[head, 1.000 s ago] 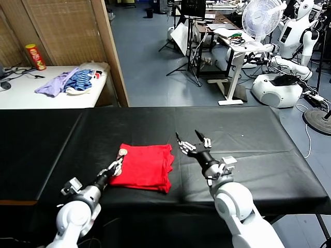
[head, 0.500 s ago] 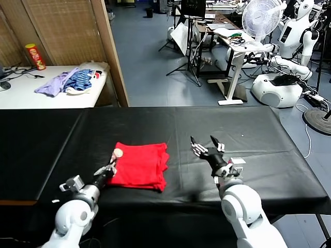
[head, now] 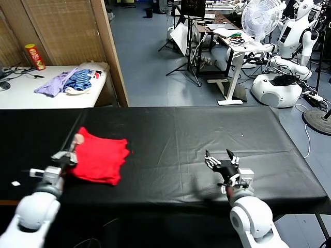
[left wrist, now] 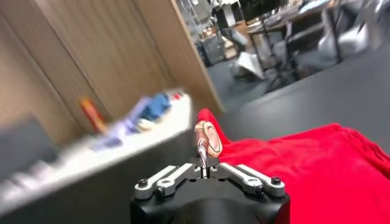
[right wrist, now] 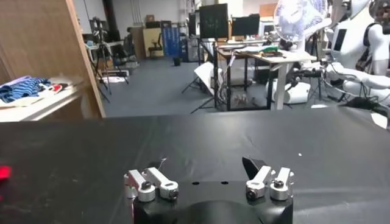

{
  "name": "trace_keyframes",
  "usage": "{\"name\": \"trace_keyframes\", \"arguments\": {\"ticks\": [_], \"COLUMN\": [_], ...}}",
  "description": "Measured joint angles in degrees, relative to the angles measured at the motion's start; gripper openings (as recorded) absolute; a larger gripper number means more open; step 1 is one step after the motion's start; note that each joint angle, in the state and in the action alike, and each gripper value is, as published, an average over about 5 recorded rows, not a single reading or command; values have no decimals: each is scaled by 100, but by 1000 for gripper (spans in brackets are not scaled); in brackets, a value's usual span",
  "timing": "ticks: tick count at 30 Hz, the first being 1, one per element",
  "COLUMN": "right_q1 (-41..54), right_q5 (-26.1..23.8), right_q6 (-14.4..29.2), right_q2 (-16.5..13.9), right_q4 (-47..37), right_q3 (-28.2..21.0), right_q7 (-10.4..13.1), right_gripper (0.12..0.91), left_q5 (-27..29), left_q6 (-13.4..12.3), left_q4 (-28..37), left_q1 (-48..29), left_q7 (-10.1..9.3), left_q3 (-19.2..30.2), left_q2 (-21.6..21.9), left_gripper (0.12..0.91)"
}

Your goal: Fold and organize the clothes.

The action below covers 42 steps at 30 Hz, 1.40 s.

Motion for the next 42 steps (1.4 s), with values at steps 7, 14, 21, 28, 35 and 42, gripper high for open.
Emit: {"name": "trace_keyframes", "arguments": {"ticks": [7,14,21,28,35,42], "right_q1": [-42,-215,-251,7,782,1827], "right_q5": [2,-8,366,1174,2045,2248], "right_q6": [0,55,66,-115,-384,-258], "right_q2": [23,12,-141,-317,-59,568], "right_q4": [-13,-16,-15,-259,-845,-2108], "right_q3": [15,85,52,-315,-1249,-2255], "right_q7": [-16,-148,-568,-1085,-1187,-1137], "right_gripper": [798,798,798,798,798,798], "left_q5": [94,-547,-464,-965,-1659,-1528], "left_q6": [161,126,-439,-1398,-1757,-2147], "left_q4": [-550,-842,-467,-725,-1349,-1628], "left_q1": [159,191,111,140,21,201], "left_q7": [-131,-207,-63,573,473,512], "left_q3": [-189,604,1728,2121,1795,1310], "left_q2": [588,7,-863,-1019,-857,-831], "left_gripper": [151,151,252,618,795,798]}}
